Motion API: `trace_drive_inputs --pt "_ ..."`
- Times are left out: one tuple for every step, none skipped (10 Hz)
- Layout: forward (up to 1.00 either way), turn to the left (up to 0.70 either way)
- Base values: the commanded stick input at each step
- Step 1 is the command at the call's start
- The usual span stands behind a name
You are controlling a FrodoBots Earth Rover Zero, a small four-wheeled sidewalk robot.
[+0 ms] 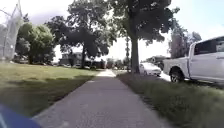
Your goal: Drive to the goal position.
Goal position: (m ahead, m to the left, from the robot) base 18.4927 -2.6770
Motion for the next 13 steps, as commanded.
trace_drive_inputs --pt "0.7 0.0" --pt "0.7 0.0" --pt "0.7 0.0" --pt "0.7 0.0" --pt "0.7 0.0" --pt "0.7 0.0" --pt "0.7 0.18" --pt "0.7 0.13" --pt "0.7 0.0" --pt "0.7 0.0" --pt "0.7 0.0" --pt "0.7 0.0" --pt "0.7 0.0"
